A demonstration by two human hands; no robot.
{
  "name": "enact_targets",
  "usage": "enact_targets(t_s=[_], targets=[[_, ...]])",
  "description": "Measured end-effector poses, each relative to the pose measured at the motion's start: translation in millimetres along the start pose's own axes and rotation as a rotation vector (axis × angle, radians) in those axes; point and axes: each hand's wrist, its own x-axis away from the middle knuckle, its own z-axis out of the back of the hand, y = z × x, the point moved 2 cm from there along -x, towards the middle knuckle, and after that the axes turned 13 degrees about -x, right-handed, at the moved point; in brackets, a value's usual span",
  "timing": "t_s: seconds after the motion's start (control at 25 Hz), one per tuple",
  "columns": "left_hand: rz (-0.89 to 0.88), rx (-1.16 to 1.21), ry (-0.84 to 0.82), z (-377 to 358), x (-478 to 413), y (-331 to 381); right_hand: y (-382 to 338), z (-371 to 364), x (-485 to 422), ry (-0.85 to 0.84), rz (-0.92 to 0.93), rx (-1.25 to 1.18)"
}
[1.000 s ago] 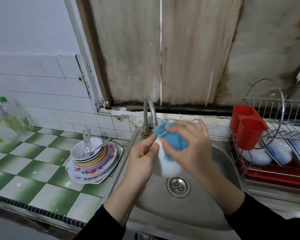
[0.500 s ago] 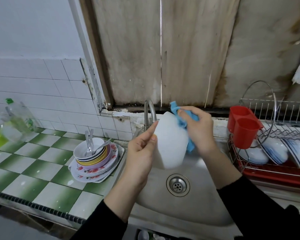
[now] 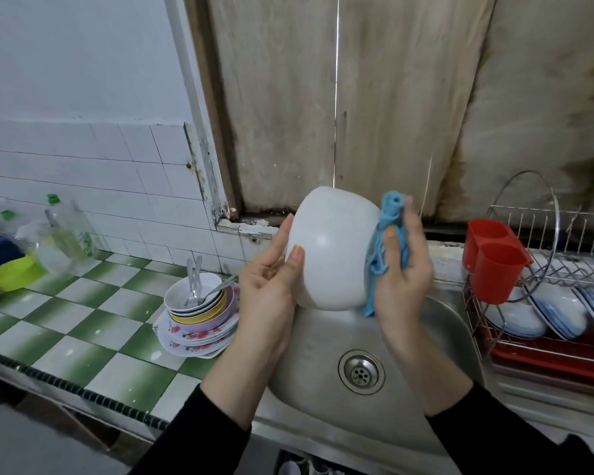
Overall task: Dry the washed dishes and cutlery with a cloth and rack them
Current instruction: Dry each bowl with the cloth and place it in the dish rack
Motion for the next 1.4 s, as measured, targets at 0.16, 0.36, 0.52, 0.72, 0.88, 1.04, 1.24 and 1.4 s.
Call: enact_targets(t_s=[0.16,0.36,0.52,0.72,0.88,1.04,1.24,1.4], targets=[[0.055,0.165,0.078,13.0,-6.5,-0.1,-6.0,-5.0,30.3,-0.369,0.302,0.173],[0.131,0.226,0.085,2.4,1.9,-8.1,-0.2,-0.2,-13.7,-0.054,-0.092,0.128],[0.134,0.264,0.106,11.4,-5.7,-0.5,-22.8,-11.3,37.3,-0.438,0.229,0.183],[0.172,0.238,0.084,8.8,8.3,0.6,-20.5,3.8,-4.3,-0.143,-0.003,0.164],[0.190,0.165,0.142,-4.0,16.1,-5.2,-39.9,-20.4,-18.1,-0.184,0.090,0.221],[0.227,0.236,0.069,4.2,7.3,3.0,-40.8,-33.4,21.1,-0.327,0.565,0.442],[0.278,0.423,0.073,5.8,1.4,16.2,-10.0,-17.9,58.6,-0.355,0.921,0.586],[0.317,0.609,0.019,-5.5,-3.8,14.6,-9.9,-14.8,61.1,-0.207,0.675,0.307]])
